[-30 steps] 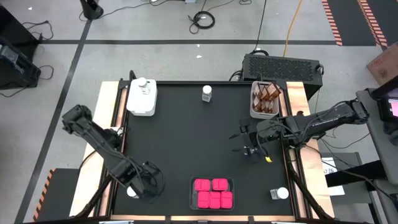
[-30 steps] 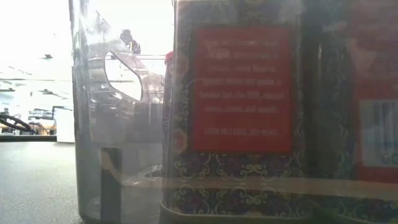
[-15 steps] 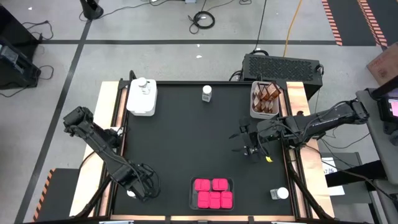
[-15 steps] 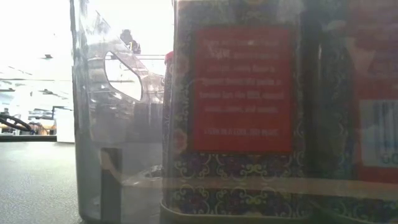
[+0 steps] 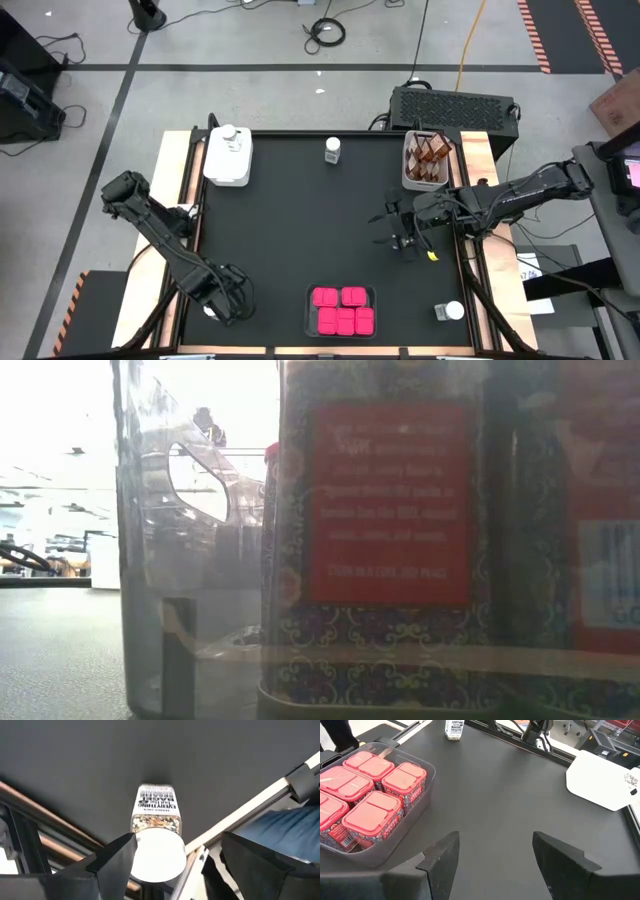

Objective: Sort spices by type
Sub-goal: Put the white seasoning bottle into the left white bin

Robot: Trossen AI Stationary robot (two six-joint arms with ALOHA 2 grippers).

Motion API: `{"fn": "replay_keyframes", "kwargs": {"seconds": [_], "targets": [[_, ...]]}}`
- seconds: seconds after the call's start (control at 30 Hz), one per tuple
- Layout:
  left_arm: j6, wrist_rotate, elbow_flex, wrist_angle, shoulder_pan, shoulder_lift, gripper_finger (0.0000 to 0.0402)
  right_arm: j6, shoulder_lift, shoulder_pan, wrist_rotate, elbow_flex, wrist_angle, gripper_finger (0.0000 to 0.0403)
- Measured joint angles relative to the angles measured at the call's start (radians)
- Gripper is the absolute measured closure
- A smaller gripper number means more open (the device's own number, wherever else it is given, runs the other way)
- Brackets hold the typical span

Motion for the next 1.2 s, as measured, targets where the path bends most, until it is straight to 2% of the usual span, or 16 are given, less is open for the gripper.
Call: {"fn": "replay_keyframes", "kwargs": {"seconds": [0.07,0.27,0.53,1.1,1.2], "targets": [[0.021,-0.04,-0.002,0.007,0.0,-0.002,0.0104,-0.003,0.0,0.0,0.0,0.0,0.0,0.0156],[0.039,-0.065,0.004,0.007,0.001,-0.016,0.0104,-0.002,0.0,0.0,0.0,0.0,0.0,0.0156],[-0.006,0.026,0.001,-0.027,-0.024,-0.018,0.0104,-0.002,0.0,0.0,0.0,0.0,0.0,0.0156],[-0.053,0.033,0.0,-0.025,-0.062,-0.013,0.0104,0.017,0.0,0.001,0.0,0.0,-0.026,0.0156],[-0.028,-0.004,0.0,-0.012,-0.061,-0.013,0.0104,0.009,0.0,0.001,0.0,0.0,-0.027,0.0156]]}}
